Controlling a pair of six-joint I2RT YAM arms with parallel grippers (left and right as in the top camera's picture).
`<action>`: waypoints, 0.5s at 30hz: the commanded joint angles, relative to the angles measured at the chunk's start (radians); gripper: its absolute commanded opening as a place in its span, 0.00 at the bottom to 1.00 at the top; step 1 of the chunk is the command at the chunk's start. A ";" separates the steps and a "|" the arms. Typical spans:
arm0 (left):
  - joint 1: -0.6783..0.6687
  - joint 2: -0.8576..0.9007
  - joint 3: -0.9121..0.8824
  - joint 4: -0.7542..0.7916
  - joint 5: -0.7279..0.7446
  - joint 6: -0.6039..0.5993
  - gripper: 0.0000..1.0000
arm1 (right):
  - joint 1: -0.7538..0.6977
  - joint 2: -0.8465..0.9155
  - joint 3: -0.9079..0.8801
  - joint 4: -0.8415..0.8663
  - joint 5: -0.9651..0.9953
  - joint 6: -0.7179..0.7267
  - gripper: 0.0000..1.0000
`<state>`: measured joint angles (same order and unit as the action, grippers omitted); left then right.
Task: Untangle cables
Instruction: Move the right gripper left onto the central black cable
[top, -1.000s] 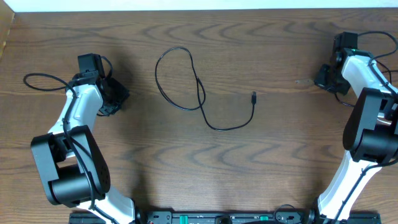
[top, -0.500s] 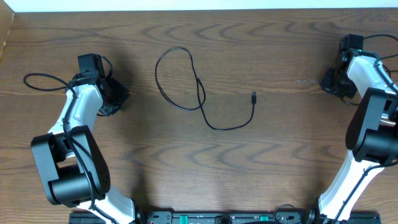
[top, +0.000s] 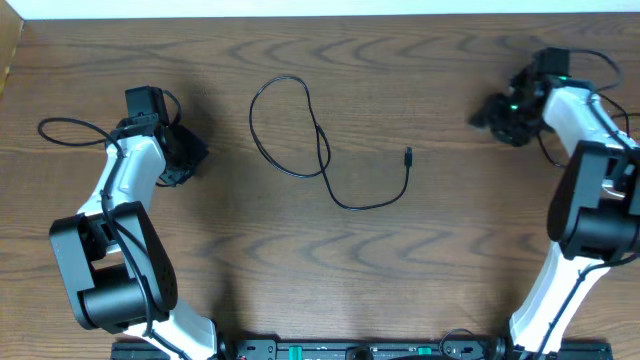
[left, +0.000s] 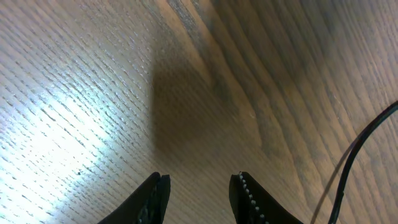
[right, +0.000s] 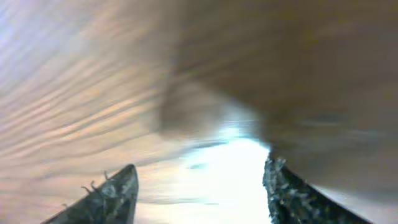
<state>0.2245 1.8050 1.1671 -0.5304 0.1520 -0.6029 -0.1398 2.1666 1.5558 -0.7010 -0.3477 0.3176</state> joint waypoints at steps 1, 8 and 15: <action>-0.002 0.006 -0.006 -0.003 -0.002 -0.002 0.37 | 0.070 0.058 -0.032 0.028 -0.100 -0.005 0.71; -0.002 0.006 -0.006 -0.003 -0.002 -0.002 0.37 | 0.194 0.058 -0.032 0.160 -0.100 -0.005 0.83; -0.002 0.006 -0.006 -0.003 -0.002 -0.002 0.37 | 0.333 0.058 -0.032 0.288 -0.071 -0.004 0.93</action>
<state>0.2245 1.8050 1.1671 -0.5304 0.1520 -0.6029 0.1390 2.1910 1.5429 -0.4332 -0.4374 0.3168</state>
